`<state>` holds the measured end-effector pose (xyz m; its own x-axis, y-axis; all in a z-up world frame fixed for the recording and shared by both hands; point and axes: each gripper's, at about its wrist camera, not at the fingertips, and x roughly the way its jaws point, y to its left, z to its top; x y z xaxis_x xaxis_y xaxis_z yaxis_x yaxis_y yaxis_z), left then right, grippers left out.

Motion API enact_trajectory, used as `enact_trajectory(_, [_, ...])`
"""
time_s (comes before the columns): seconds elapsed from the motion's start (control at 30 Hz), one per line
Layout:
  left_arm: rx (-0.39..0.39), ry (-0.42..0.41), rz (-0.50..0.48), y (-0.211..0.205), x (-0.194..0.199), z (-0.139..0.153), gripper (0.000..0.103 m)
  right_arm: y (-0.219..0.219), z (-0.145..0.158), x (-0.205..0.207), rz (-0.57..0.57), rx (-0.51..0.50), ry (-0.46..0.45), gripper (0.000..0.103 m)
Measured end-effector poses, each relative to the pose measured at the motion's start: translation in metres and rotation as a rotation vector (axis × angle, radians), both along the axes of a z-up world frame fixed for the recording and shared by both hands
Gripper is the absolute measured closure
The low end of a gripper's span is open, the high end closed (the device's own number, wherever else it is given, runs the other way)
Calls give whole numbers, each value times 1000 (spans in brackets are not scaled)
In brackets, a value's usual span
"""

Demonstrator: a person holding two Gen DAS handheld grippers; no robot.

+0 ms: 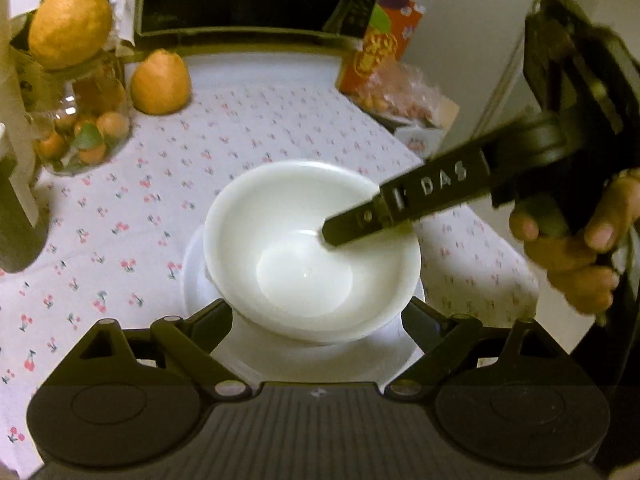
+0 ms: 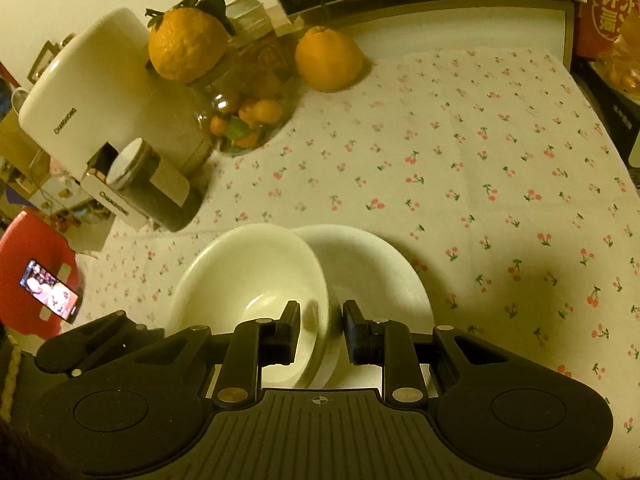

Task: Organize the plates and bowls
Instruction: 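Lift the stacked bowls with the right gripper and lower them onto the plates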

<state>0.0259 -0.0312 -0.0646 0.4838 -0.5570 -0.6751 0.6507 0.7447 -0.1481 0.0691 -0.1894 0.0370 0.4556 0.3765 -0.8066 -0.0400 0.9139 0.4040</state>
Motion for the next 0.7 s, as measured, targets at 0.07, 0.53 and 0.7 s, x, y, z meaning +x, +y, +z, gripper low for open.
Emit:
enact_trajectory(0.07, [18, 3, -10, -2, -1, -4, 14, 0, -2, -1, 5, -8, 3, 80])
enact_trajectory(0.53, [48, -15, -10, -6, 2, -10, 16, 3, -14, 1, 11, -50, 12, 80])
enact_trajectory(0.7, [47, -15, -12, -7, 1, -10, 16, 2, -11, 0, 11, -60, 0, 80])
